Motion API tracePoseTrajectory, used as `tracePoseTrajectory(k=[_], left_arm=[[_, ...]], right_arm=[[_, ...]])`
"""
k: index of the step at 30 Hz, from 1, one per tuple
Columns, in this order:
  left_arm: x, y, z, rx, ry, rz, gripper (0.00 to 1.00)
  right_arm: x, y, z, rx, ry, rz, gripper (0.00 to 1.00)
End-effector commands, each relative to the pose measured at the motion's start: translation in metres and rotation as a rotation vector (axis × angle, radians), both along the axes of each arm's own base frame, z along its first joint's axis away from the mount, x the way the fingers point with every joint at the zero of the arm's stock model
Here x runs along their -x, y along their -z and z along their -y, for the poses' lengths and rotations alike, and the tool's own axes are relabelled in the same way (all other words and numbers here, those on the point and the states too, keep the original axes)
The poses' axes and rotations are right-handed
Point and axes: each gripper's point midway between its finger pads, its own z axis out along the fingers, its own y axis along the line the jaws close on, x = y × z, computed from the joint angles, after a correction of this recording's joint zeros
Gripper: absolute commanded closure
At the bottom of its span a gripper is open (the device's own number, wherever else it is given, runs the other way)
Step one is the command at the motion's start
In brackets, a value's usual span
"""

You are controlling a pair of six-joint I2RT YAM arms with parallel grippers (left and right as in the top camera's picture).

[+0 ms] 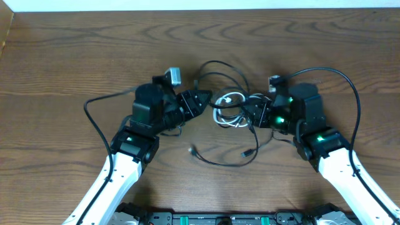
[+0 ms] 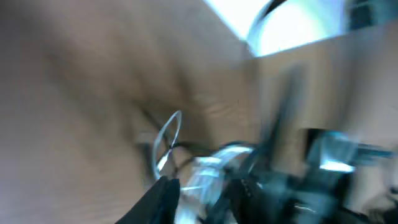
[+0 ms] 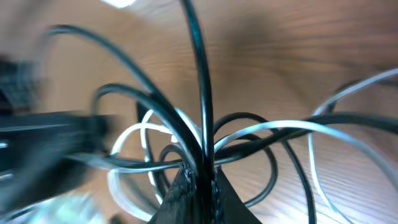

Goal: Untangle cables

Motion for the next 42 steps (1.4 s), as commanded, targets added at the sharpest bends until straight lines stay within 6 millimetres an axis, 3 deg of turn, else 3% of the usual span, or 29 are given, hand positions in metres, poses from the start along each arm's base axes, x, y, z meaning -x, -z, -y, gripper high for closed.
tracePoseTrajectory(k=[1,4,7,8,9,10,15,21,26,35,39,42], left_arm=[[-0.007,-0.003,-0.011,-0.046,-0.063,0.014,0.67],[-0.004,0.002,-0.012,-0.054,-0.062,-0.007,0.67],[-0.004,0.002,-0.012,-0.054,-0.062,-0.010,0.69],[-0.004,0.002,-0.012,-0.054,-0.062,-0.010,0.75],[-0.004,0.002,-0.012,-0.051,-0.064,-0.013,0.88],[-0.004,0.002,-0.012,-0.050,-0.065,-0.015,0.92],[-0.007,0.002,-0.016,-0.050,-0.080,-0.013,0.93],[-0.018,-0.014,-0.047,-0.030,-0.167,0.025,0.93],[-0.022,-0.034,-0.072,-0.014,-0.239,0.081,0.92],[-0.020,-0.036,-0.076,-0.014,-0.250,0.083,0.92],[-0.020,-0.034,-0.079,-0.022,-0.261,0.075,0.92],[-0.025,-0.035,-0.090,-0.025,-0.299,0.082,0.92]], right_arm=[[0.030,-0.029,-0.025,-0.148,-0.252,0.048,0.98],[0.037,-0.045,-0.032,-0.202,-0.330,0.107,0.97],[0.038,-0.049,-0.033,-0.212,-0.346,0.122,0.97],[0.038,-0.049,-0.033,-0.212,-0.346,0.121,0.98],[0.038,-0.049,-0.033,-0.212,-0.346,0.121,0.99],[0.038,-0.049,-0.033,-0.212,-0.346,0.121,0.99],[0.028,-0.038,-0.025,-0.145,-0.297,0.153,0.99],[0.004,0.007,0.030,0.006,-0.069,0.006,0.99],[0.002,0.023,0.060,0.040,0.007,-0.071,0.99],[-0.005,0.029,0.073,0.087,0.057,-0.058,0.99],[-0.013,0.053,0.105,0.231,0.243,-0.135,0.99],[-0.007,0.074,0.133,0.357,0.368,-0.220,0.99]])
